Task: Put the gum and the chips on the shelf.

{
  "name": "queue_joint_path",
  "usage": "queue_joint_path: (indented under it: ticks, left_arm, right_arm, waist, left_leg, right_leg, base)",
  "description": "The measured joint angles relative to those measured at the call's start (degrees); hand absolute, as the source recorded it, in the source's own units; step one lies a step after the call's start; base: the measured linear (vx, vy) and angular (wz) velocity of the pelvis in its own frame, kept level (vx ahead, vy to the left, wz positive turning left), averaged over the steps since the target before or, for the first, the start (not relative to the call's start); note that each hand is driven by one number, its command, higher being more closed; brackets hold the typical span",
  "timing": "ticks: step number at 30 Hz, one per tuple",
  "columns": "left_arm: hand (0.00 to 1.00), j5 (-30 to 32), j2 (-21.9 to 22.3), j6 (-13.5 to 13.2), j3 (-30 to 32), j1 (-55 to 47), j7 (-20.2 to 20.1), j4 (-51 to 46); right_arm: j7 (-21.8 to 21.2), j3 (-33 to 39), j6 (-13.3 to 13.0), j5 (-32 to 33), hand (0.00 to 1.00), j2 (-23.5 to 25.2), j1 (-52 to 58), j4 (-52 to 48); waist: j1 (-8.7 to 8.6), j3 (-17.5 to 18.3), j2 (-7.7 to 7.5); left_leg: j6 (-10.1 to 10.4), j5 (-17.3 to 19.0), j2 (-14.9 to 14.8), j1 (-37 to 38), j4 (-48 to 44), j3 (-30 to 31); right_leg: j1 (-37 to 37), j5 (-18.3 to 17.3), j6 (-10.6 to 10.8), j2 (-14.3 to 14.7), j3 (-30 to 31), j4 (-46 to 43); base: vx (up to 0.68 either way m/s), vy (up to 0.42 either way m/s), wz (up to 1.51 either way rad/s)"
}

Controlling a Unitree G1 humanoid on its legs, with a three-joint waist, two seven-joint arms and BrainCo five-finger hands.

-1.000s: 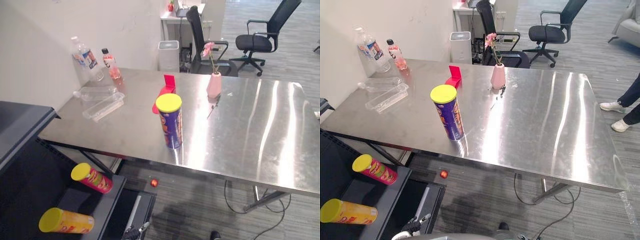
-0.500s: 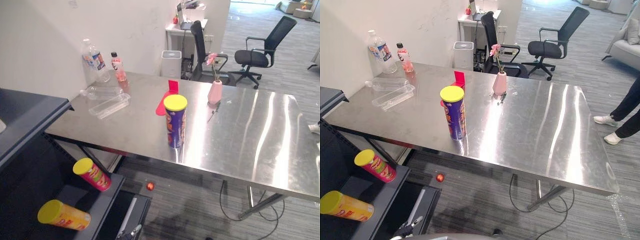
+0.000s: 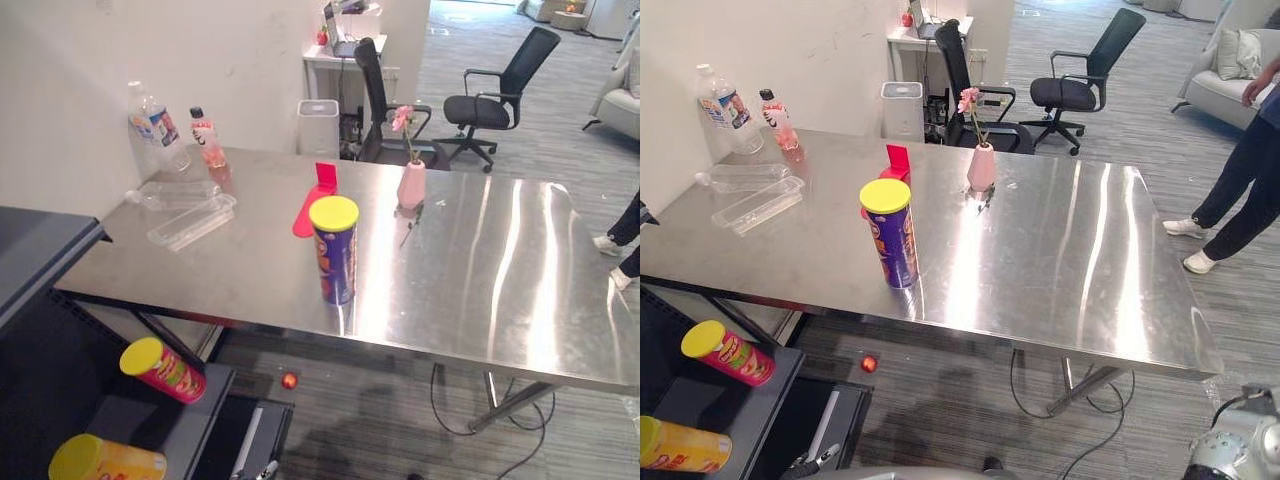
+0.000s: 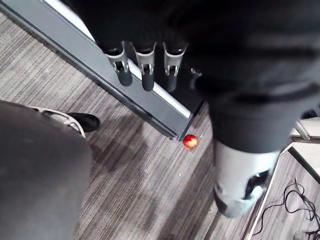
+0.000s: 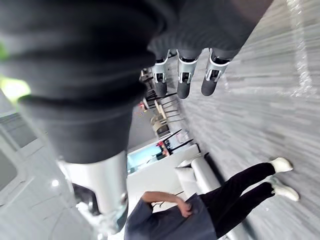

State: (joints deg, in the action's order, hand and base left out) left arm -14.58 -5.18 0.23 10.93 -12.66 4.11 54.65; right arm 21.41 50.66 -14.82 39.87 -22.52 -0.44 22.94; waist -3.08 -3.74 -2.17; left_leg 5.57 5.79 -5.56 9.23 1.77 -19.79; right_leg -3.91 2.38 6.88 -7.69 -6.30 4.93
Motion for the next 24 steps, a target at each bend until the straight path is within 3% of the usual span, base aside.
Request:
queue_joint_path:
  ticks: [3,6,7,9,18,24]
  left_arm:
    - [0.00,0.13,-0.05,0.09,-0.08,-0.43,0.04,-0.26]
    - [0.00,1.38,-0.06,0.10,-0.04,-1.02,0.06,-0.43]
    - [0.00,2.58,-0.08,0.15,-0.04,-1.01,-0.02,-0.85]
    - [0.00,2.65,-0.11,0.15,-0.01,-1.05,-0.02,-1.04]
    - [0.00,4.52,-1.27,0.01,-0.55,-1.23,-0.17,-0.18]
    - [0.00,4.51,-1.60,-0.42,-1.50,-1.40,-0.48,0.10]
  right_arm:
    - [-1.96,-1.27,-0.56,-4.69,0.00,-1.14,0.03,-2.01]
    - [-3.23,-6.94,0.05,-9.36,0.00,-1.29,-0.07,-11.77]
    - [-6.07,-10.14,0.62,-14.12,0.00,-1.56,-0.10,-17.57]
    - [-9.82,-13.24,1.34,-17.54,0.00,-2.41,-0.76,-21.42]
    - [-26.13,-26.03,7.90,-21.24,0.00,-3.67,-2.28,-23.90]
    - [-32.49,-33.22,10.61,-21.82,0.00,-4.03,-2.88,-26.75]
  waist:
    - [-0.49,0.27,-0.01]
    - [-1.47,0.38,0.16]
    - [-1.40,0.41,0.09]
    - [-1.20,0.67,-0.29]
    - [-0.15,1.26,-0.94]
    - [0.34,1.11,-1.16]
  left_leg:
    - [0.01,0.02,0.07,-0.18,0.01,-0.11]
    - [0.00,0.01,0.21,-0.31,0.00,-0.05]
    - [-0.01,0.01,0.17,-0.40,-0.08,0.01]
    - [-0.04,-0.01,0.12,-0.73,-0.27,0.42]
    - [-0.26,-0.18,0.45,-2.19,-0.65,3.35]
    - [-0.77,-0.55,0.82,-3.26,-0.86,5.57]
  right_leg:
    - [0.35,0.00,0.00,0.01,0.18,-0.06]
    - [0.53,0.03,0.05,0.02,0.14,-0.06]
    - [0.57,0.05,0.07,0.09,0.06,-0.06]
    - [0.57,0.05,0.06,0.10,-0.38,-0.02]
    - [0.18,0.10,0.15,-0.48,-4.33,0.04]
    - [-0.22,0.10,0.15,-0.91,-6.75,0.20]
  base:
    - [-0.01,-0.007,-0.05]
    - [0.00,0.000,0.00]
    - [0.00,0.000,0.00]
    - [-0.03,-0.028,0.10]
    - [-0.01,-0.011,0.15]
    - [-0.01,-0.002,0.19]
